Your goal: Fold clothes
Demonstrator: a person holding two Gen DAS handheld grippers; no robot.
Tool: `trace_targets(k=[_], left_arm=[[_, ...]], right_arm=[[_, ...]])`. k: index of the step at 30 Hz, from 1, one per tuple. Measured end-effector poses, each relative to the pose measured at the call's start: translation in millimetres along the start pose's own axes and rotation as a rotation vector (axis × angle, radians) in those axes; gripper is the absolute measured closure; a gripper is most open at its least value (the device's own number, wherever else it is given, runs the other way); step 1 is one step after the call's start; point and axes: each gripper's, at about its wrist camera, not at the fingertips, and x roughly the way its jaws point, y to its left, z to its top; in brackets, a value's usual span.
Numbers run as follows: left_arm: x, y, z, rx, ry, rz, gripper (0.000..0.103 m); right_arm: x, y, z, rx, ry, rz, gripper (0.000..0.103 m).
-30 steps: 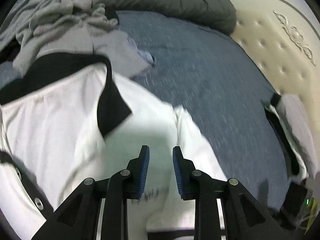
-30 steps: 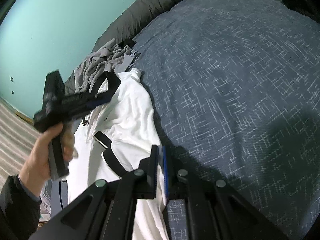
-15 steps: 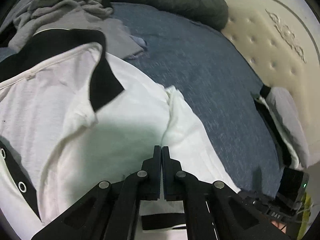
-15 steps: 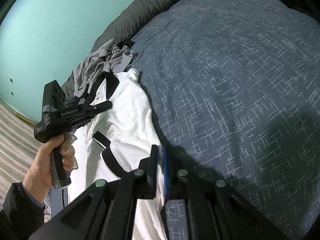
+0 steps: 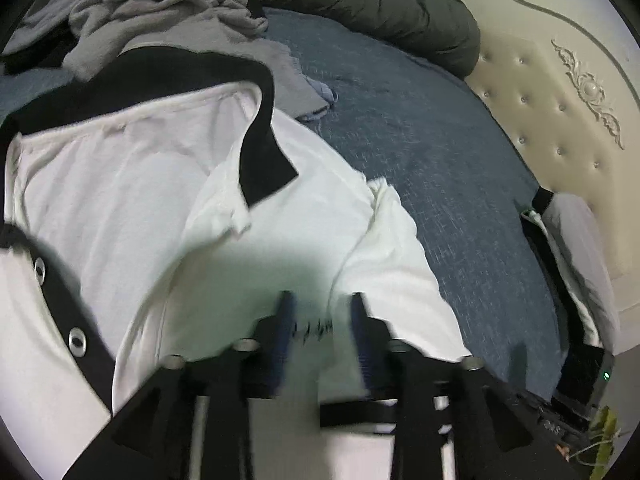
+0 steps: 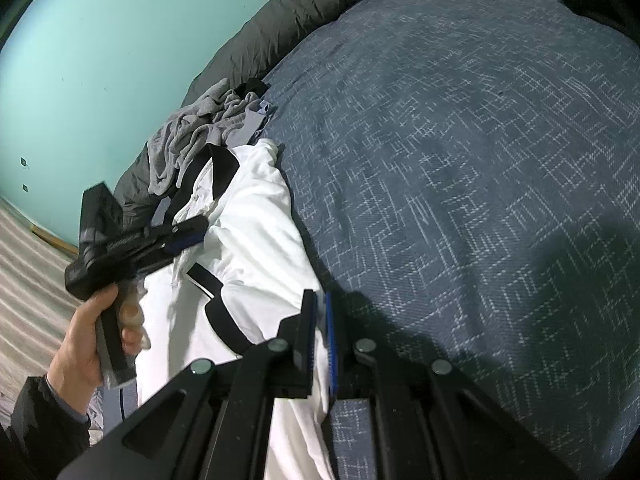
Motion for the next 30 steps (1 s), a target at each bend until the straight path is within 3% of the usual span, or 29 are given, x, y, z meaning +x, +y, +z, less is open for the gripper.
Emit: trace_targets(k=[7, 8, 10, 15, 22, 24, 26, 30], left_arm=[[-0.5, -3.3, -20.9, 0.014, 0.033, -0.058, 0.069], [0.3, -3.2, -22.3, 0.014, 0.038, -0.068, 0.085], [-1.5, -2.5, -23.7, 0.012, 0.037, -0.071, 0.101], [-15.5, 4.4, -26.4, 0.000, 0.034, -0.063, 0.102], [-13.4, 7.4, -27.0, 0.025, 0.063, 0.022, 0.098], [-21.6, 3.3, -28.7, 0.037, 0.034, 0.049, 0.091], [-30.9, -3.9, -32.5, 0.055, 0.007, 0.063, 0.076], [-41.8, -24.6, -44.5, 0.104, -0.015, 0.063, 0.074]], right_arm=[[-0.1, 0.4, 0.0, -0.002, 0.000, -0.002, 0.099], [-0.1, 0.4, 0.0, -0.002, 0.000, -0.002, 0.099], [-0.2, -0.3, -0.1, -0.002, 0.000, -0.003, 0.099], [-0.5, -1.3, 0.3, -0.002, 0.000, -0.003, 0.099], [-0.3, -1.2, 0.5, -0.001, 0.002, -0.002, 0.099], [-0.8, -1.3, 0.8, 0.000, 0.000, -0.002, 0.099], [-1.4, -1.2, 0.9, 0.001, -0.001, 0.000, 0.099], [-2.7, 0.4, 1.0, -0.002, -0.003, -0.001, 0.099]])
